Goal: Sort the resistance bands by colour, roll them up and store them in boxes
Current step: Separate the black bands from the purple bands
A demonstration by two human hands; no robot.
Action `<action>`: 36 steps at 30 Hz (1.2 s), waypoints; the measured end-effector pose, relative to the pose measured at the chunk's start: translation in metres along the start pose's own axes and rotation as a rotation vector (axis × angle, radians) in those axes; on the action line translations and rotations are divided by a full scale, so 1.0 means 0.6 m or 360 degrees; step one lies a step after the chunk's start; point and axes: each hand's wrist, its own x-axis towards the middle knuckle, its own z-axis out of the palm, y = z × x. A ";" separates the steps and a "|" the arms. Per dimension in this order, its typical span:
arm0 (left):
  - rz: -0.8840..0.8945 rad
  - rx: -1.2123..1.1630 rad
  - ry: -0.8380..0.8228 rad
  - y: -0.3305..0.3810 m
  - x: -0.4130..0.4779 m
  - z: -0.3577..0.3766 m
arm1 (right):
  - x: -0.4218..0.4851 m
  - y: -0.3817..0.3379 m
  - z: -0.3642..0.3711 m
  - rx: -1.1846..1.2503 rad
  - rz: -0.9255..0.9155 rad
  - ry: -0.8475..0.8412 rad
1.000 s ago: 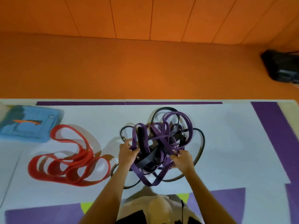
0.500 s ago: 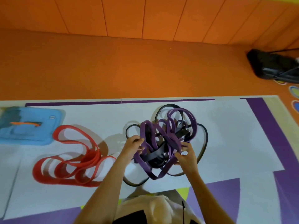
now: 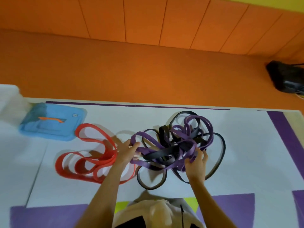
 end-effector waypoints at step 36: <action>0.0463 0.0516 0.0217 -0.025 0.004 0.092 | 0.133 -0.034 -0.027 0.0868 0.0147 -0.0630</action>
